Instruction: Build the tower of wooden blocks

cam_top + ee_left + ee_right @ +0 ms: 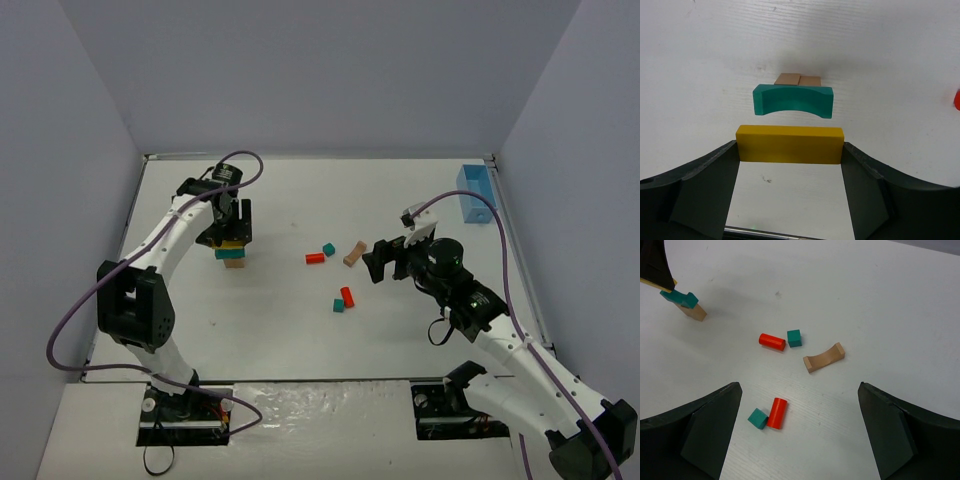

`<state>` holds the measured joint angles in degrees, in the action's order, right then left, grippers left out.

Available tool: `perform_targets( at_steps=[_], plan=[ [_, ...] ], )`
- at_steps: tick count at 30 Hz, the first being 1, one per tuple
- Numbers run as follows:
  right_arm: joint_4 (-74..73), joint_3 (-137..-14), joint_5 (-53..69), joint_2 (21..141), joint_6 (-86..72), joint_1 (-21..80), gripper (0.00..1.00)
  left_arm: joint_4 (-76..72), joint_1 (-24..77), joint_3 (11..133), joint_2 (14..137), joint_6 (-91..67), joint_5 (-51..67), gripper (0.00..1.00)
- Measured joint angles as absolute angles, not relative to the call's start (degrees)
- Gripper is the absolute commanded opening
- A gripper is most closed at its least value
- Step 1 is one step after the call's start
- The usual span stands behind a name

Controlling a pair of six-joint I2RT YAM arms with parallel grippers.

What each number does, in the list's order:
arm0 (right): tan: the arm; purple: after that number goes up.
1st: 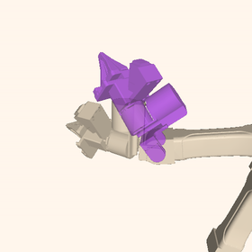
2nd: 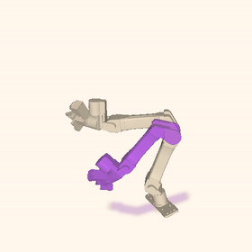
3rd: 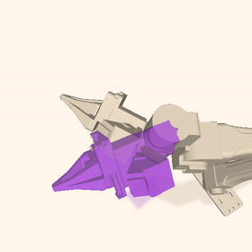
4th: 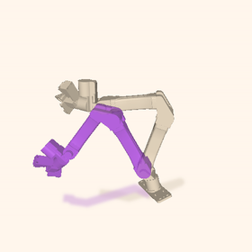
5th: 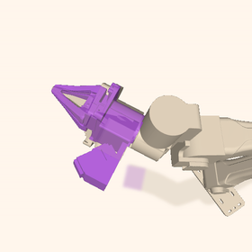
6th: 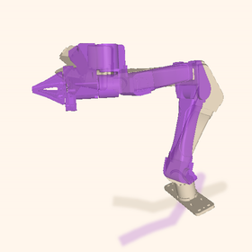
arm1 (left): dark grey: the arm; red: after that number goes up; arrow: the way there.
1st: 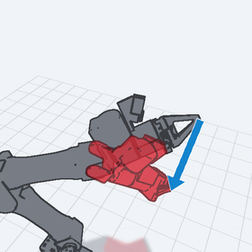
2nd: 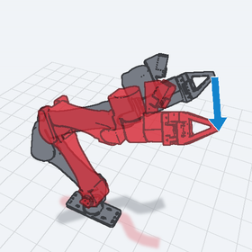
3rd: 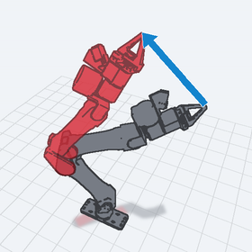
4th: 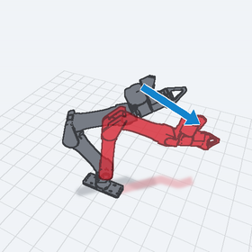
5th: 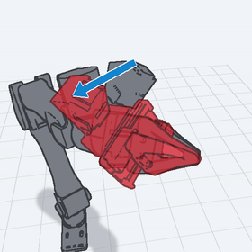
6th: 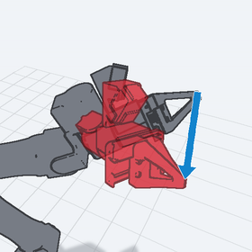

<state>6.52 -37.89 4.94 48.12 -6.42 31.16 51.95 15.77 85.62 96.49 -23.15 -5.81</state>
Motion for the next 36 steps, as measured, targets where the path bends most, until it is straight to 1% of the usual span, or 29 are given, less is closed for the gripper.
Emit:
perform_targets(
  at_steps=[7, 22, 36],
  plan=[
    [6.5, -37.9, 5.0, 48.1, -6.4, 31.2, 1.00, 49.7, 15.4, 85.0, 97.7, -22.2, -5.3, 0.27],
    [6.4, -37.4, 5.0, 49.3, -6.4, 31.2, 1.00, 43.8, 14.2, 78.2, 97.7, -21.4, -4.5, 0.27],
    [6.4, -37.4, 5.0, 49.9, -6.2, 31.2, 1.00, 42.5, 14.2, 78.1, 97.6, -21.3, -4.2, 0.27]
  ],
)
